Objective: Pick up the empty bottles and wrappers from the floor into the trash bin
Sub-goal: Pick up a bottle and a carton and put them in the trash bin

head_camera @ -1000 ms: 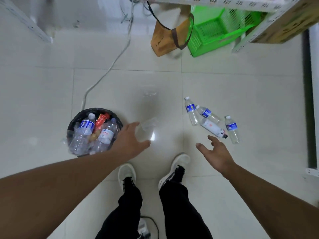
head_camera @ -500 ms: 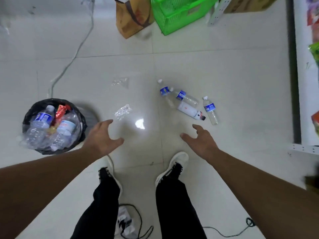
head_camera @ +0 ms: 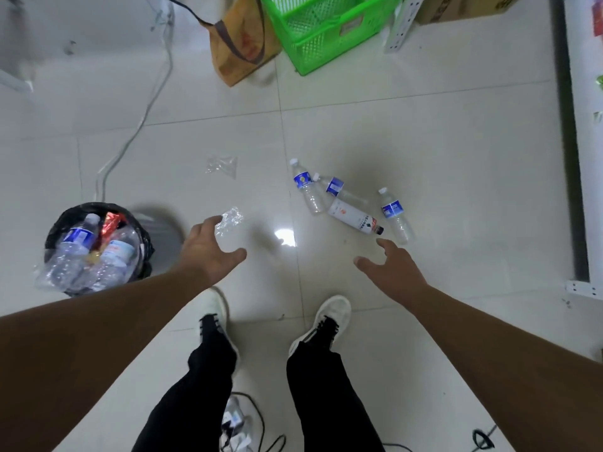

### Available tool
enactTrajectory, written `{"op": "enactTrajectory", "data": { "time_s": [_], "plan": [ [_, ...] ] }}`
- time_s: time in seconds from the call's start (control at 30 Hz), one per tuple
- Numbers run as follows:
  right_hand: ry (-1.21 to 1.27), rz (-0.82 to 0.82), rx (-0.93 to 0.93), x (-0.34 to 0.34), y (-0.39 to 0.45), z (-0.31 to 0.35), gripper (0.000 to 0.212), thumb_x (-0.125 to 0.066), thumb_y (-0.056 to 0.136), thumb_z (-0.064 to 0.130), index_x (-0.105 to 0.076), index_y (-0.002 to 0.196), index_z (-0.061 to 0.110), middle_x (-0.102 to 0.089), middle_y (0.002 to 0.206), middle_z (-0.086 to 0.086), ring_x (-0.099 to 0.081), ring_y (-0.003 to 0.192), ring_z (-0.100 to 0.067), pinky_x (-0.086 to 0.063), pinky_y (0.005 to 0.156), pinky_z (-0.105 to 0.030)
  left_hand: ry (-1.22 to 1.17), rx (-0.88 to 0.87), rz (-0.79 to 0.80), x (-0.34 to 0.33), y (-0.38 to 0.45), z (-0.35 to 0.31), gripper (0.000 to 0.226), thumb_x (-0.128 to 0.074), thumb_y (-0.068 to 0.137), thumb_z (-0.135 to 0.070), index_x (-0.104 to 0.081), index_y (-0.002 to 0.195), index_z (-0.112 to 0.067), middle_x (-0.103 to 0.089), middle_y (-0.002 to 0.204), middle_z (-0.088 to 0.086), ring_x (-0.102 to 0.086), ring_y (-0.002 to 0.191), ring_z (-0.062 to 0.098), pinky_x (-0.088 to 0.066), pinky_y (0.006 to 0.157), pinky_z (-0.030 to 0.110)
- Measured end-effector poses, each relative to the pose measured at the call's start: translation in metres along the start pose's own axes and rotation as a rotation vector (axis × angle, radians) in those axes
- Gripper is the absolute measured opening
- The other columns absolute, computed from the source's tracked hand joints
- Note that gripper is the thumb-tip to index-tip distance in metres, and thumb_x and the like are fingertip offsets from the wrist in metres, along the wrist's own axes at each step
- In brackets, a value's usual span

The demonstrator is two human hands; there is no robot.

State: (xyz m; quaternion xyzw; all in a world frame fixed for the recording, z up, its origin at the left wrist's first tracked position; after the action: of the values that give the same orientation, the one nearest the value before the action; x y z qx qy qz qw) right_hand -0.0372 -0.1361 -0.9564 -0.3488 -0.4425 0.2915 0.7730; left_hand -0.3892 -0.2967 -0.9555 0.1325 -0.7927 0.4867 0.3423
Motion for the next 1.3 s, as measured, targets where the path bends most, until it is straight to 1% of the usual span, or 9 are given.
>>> {"op": "enactTrajectory", "data": {
  "time_s": [0.27,0.5,0.6,0.73,0.83,0.93,1.07,1.2,1.3],
  "plan": [
    [-0.025,0.005,-0.037,-0.021,0.022,0.015,0.093,-0.079,0.090,0.058,-0.041,0.167,0.023,-0.049,0.163,-0.015,-0.049,0.152,-0.028,-0.044,0.117,-0.044,0.018,0.001,0.034,-0.008,0.041,0.016,0.095,-0.082,0.075,-0.052,-0.041,0.158,-0.031,-0.046,0.156,0.008,-0.048,0.143,0.035,-0.042,0.115,0.047],
    [-0.199,0.007,-0.008,-0.056,0.099,0.022,0.093,-0.083,0.087,0.055,-0.044,0.165,0.023,-0.048,0.163,-0.013,-0.050,0.149,-0.031,-0.043,0.118,-0.044,0.129,-0.044,0.052,-0.034,0.130,0.058,0.106,-0.060,0.056,-0.072,-0.041,0.155,-0.039,-0.047,0.155,0.002,-0.047,0.141,0.034,-0.046,0.108,0.049],
    [-0.273,-0.038,0.003,-0.080,0.161,0.005,0.098,-0.085,0.083,0.058,-0.044,0.165,0.022,-0.047,0.163,-0.014,-0.050,0.148,-0.034,-0.044,0.117,-0.046,0.202,-0.054,0.079,-0.068,0.186,0.079,0.100,-0.064,0.062,-0.066,-0.039,0.155,-0.039,-0.045,0.156,0.003,-0.047,0.140,0.037,-0.045,0.109,0.051],
    [-0.373,-0.141,0.023,-0.109,0.256,-0.033,0.102,-0.084,0.080,0.059,-0.043,0.165,0.020,-0.047,0.162,-0.014,-0.050,0.146,-0.039,-0.049,0.116,-0.056,0.202,0.007,0.065,-0.131,0.266,0.106,0.091,-0.081,0.079,-0.038,-0.037,0.158,-0.034,-0.042,0.158,0.008,-0.046,0.138,0.042,-0.048,0.105,0.053],
    [-0.460,-0.270,0.056,-0.127,0.311,-0.060,0.098,-0.083,0.082,0.060,-0.044,0.161,0.018,-0.052,0.154,-0.017,-0.053,0.137,-0.043,-0.052,0.107,-0.062,0.223,0.071,0.016,-0.179,0.312,0.125,0.073,-0.070,0.090,-0.030,-0.038,0.156,-0.036,-0.043,0.153,0.005,-0.047,0.136,0.039,-0.050,0.102,0.052],
    [-0.576,-0.381,0.113,-0.140,0.346,-0.080,0.086,-0.089,0.082,0.052,-0.050,0.148,0.013,-0.063,0.134,-0.023,-0.062,0.116,-0.046,-0.056,0.090,-0.057,0.189,0.139,-0.167,-0.205,0.337,0.142,0.044,-0.052,0.105,-0.031,-0.048,0.149,-0.030,-0.047,0.145,0.009,-0.047,0.131,0.038,-0.051,0.099,0.055],
    [-0.443,-0.254,0.038,-0.155,0.348,-0.086,0.094,-0.091,0.079,0.052,-0.045,0.153,0.016,-0.063,0.134,-0.020,-0.065,0.118,-0.043,-0.060,0.092,-0.058,0.168,-0.005,-0.110,-0.211,0.342,0.160,0.036,-0.049,0.107,-0.031,-0.051,0.140,-0.018,-0.056,0.133,0.015,-0.057,0.114,0.039,-0.048,0.091,0.048],
    [-0.261,-0.205,0.006,-0.155,0.302,-0.071,0.082,-0.090,0.078,0.045,-0.048,0.141,0.013,-0.063,0.126,-0.019,-0.067,0.113,-0.044,-0.060,0.093,-0.059,0.108,0.016,-0.176,-0.181,0.306,0.150,0.030,-0.054,0.098,-0.026,-0.058,0.126,-0.016,-0.053,0.117,0.011,-0.055,0.094,0.034,-0.042,0.079,0.040],
    [-0.241,-0.166,0.001,-0.142,0.255,-0.046,0.075,-0.086,0.077,0.047,-0.048,0.133,0.016,-0.063,0.118,-0.015,-0.070,0.103,-0.040,-0.063,0.086,-0.057,0.106,0.031,-0.162,-0.146,0.267,0.134,0.031,-0.052,0.098,-0.026,-0.063,0.122,-0.011,-0.047,0.109,0.008,-0.057,0.091,0.035,-0.043,0.078,0.039]
  ]
}}
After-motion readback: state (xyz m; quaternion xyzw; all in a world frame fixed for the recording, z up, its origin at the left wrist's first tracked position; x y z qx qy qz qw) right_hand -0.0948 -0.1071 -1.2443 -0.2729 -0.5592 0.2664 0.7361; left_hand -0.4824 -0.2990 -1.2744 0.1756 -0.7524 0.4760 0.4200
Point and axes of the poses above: each hand's wrist, its own y-axis towards the middle knuckle, its own x-axis out of the back of the hand, z = x × y, the point moved 4 cm from there along y, towards the middle knuckle
